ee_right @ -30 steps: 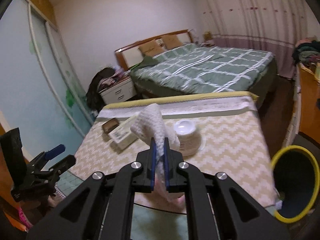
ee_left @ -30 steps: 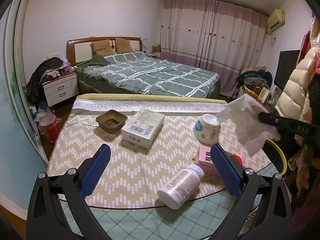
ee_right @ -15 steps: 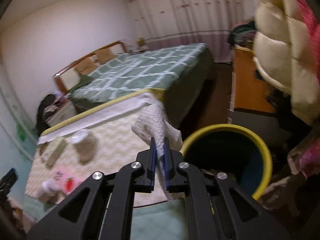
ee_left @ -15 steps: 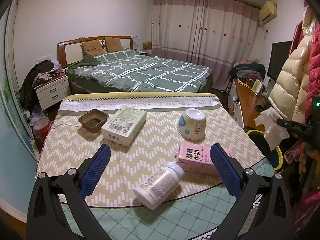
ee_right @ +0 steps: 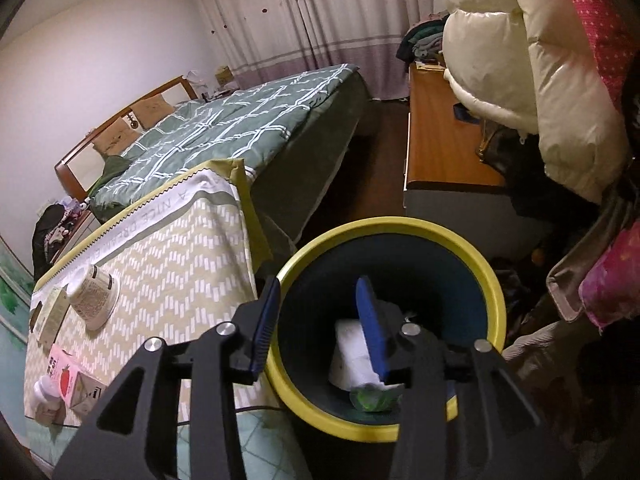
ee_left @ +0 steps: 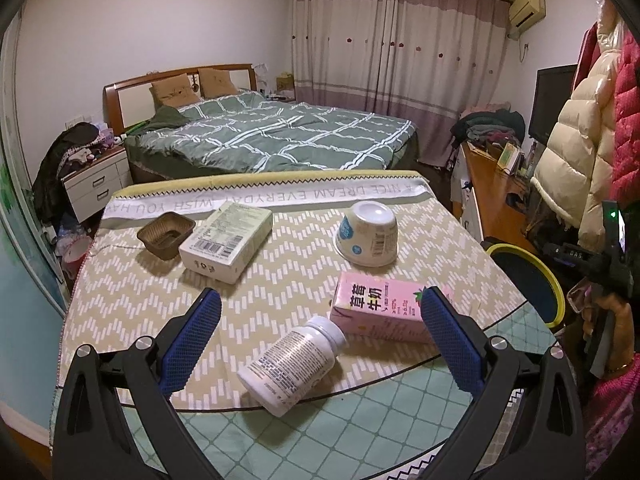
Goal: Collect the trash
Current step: 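Carry the towel with the right gripper over the yellow bin and release, then grasp the white pill bottle with the left gripper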
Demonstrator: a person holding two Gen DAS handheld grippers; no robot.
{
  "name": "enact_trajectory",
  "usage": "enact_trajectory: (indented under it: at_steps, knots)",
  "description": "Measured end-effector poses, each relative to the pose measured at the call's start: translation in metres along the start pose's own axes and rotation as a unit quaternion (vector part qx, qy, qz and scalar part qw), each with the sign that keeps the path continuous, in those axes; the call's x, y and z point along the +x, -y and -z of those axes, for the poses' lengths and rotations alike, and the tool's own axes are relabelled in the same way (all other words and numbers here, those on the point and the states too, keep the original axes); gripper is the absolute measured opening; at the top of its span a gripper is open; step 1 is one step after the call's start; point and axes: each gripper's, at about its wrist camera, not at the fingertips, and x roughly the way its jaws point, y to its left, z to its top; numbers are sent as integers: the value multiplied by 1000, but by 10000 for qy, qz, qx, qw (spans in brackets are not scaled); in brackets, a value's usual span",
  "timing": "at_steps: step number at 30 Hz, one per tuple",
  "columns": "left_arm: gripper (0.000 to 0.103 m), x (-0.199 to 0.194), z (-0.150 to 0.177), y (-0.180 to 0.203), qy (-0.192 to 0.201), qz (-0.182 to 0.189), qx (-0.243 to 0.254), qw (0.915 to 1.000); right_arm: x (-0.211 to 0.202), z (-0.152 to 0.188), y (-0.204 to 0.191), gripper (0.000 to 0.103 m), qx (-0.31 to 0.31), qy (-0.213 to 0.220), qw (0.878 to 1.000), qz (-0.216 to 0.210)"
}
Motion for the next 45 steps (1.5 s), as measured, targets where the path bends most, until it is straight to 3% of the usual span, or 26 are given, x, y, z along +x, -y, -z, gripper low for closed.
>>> enact_trajectory:
  at_steps: [8,16,23,29,33,39,42,45]
  knots:
    - [98,15,11,-7,-170,39,-3,9998,-3,-1,-9,40,-43,16,10000,-54]
    - [98,47,27,-27,-600,32,-120,9981,-2,0,-16,40,-109,-7,9998,-159]
    - [98,73,41,-31,-1106,484,-219,9925,1,1,-18,40,-124,-48,9997,-193]
    - [98,82,44,-28,-1223,497,-127,9912,2,1,-19,40,-125,-59,9996,-232]
    - [89,87,45,-27,-1300,558,-64,9899,2,1,-18,40,-121,-61,9995,-268]
    - [68,91,43,-20,-1403,630,227,9878,3,3,-16,40,-107,-89,9994,-316]
    - [65,90,44,-13,-1467,653,375,9863,2,3,-15,40,-87,-83,9994,-328]
    - [52,88,46,-9,-1526,702,376,9851,2,4,-15,40,-75,-78,9993,-353]
